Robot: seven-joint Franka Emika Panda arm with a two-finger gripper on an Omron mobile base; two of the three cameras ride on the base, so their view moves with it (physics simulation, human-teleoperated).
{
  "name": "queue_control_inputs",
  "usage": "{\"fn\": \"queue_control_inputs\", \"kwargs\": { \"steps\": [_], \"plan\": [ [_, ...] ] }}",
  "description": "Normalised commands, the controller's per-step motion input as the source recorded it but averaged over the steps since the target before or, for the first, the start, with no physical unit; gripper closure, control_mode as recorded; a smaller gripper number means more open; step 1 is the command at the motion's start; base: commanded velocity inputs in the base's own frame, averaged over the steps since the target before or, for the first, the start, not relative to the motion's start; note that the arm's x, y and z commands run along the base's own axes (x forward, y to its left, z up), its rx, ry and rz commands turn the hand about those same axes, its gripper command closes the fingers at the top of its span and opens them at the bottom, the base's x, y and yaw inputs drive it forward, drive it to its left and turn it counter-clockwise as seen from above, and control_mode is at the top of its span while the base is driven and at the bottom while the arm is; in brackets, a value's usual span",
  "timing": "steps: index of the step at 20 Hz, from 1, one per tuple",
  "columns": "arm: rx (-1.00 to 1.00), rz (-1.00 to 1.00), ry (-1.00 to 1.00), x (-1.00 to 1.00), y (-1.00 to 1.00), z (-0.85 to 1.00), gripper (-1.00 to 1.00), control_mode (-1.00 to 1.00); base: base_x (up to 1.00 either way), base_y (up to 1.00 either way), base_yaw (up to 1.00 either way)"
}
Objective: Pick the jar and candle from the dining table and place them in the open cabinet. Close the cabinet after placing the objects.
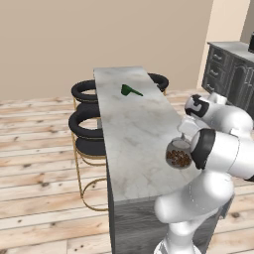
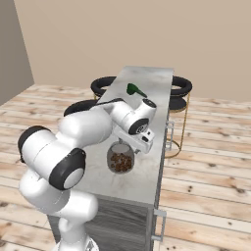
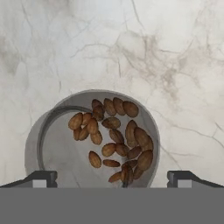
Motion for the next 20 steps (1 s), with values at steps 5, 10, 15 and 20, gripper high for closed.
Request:
{"fn": "queue_control_inputs", "kwargs": {
  "steps": [5,10,15,20],
  "plan": [
    [-0.02,0.00,-0.03,0.00,-0.02,-0.34,-1.00,-1.00,0.00,0.00,0.00],
    [-0.02,0.00,-0.04,0.00,0.00,-0.08,-1.00,-1.00,0.00,0.00,0.00],
    [-0.05,0.00,0.00,0.00,0.00,0.00,-1.00,-1.00,0.00,0.00,0.00],
    [-0.06,0.00,0.00,0.00,0.00,-0.05,-1.00,-1.00,0.00,0.00,0.00]
  ]
}}
